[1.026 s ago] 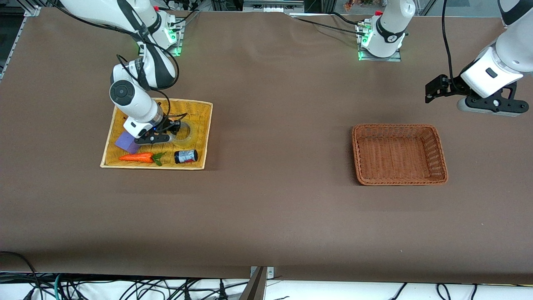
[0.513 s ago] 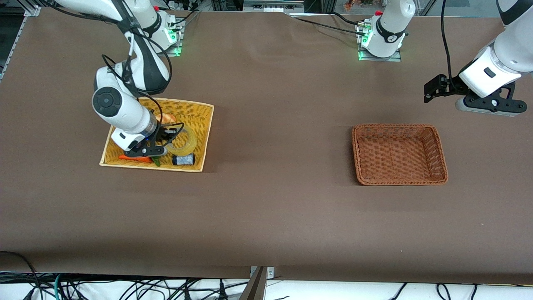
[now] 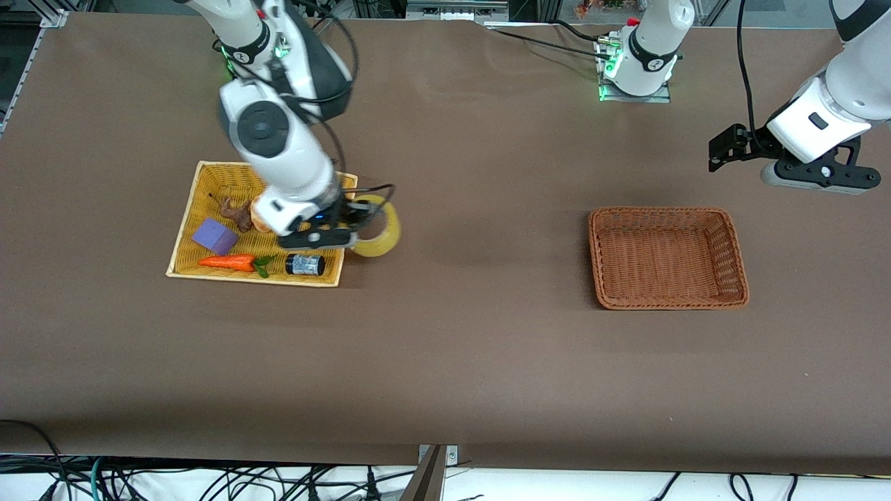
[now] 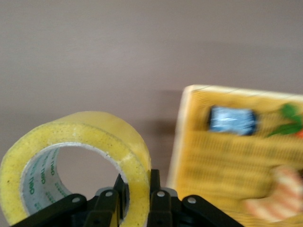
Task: Transfer tape with both arms
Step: 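Carry the tape roll with the right gripper toward the table middle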
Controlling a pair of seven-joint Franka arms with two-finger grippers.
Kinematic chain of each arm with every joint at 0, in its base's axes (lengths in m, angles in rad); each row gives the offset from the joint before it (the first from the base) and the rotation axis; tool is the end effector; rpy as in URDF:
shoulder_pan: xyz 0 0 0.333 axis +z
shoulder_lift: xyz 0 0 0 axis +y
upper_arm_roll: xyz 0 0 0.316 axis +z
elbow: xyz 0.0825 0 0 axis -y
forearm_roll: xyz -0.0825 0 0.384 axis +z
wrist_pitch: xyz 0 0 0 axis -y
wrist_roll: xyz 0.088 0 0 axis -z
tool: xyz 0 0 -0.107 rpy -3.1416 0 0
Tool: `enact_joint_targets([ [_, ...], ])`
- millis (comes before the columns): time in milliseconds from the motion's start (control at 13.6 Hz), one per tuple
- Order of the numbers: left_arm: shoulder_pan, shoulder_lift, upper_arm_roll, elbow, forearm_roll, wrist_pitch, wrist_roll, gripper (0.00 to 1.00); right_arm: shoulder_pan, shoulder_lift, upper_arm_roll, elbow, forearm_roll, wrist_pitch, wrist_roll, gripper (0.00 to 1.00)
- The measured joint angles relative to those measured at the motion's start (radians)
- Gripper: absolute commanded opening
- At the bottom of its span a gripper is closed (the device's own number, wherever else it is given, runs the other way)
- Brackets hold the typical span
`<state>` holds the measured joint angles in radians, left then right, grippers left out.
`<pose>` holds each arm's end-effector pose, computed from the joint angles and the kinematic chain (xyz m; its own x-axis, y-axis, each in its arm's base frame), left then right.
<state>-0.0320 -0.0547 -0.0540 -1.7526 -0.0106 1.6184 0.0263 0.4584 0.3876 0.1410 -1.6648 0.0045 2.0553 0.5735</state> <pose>0.5336 -0.0478 0.5725 0.9907 -0.1110 -0.0793 -0.1106 -0.9938 0.0097 0.5522 0.3660 0.3851 0.9996 0.0140 -0.0257 0.0126 -0.9986 -0.0514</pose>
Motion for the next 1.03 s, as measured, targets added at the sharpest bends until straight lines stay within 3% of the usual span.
enact_joint_targets([
  [440, -0.001, 0.0, -0.002, 0.002, 0.0, 0.0, 0.0, 1.0, 0.29, 0.344, -0.002, 0.318, -0.002, 0.09, 0.447, 0.0],
  [733, -0.005, 0.0, -0.003, 0.007, 0.0, 0.0, 0.0, 1.0, 0.352, 0.472, -0.026, 0.361, -0.018, 0.202, 0.528, 0.0],
  [806, -0.005, 0.0, -0.003, 0.009, 0.0, 0.0, 0.0, 1.0, 0.355, 0.487, -0.031, 0.366, -0.019, 0.211, 0.531, 0.02],
  [953, -0.006, 0.0, -0.003, 0.011, 0.0, 0.0, 0.0, 1.0, 0.355, 0.494, -0.036, 0.372, -0.019, 0.215, 0.531, 0.2],
  [1026, -0.006, 0.0, -0.003, 0.012, 0.0, 0.0, 0.0, 1.0, 0.355, 0.495, -0.038, 0.373, -0.019, 0.215, 0.533, 0.23],
])
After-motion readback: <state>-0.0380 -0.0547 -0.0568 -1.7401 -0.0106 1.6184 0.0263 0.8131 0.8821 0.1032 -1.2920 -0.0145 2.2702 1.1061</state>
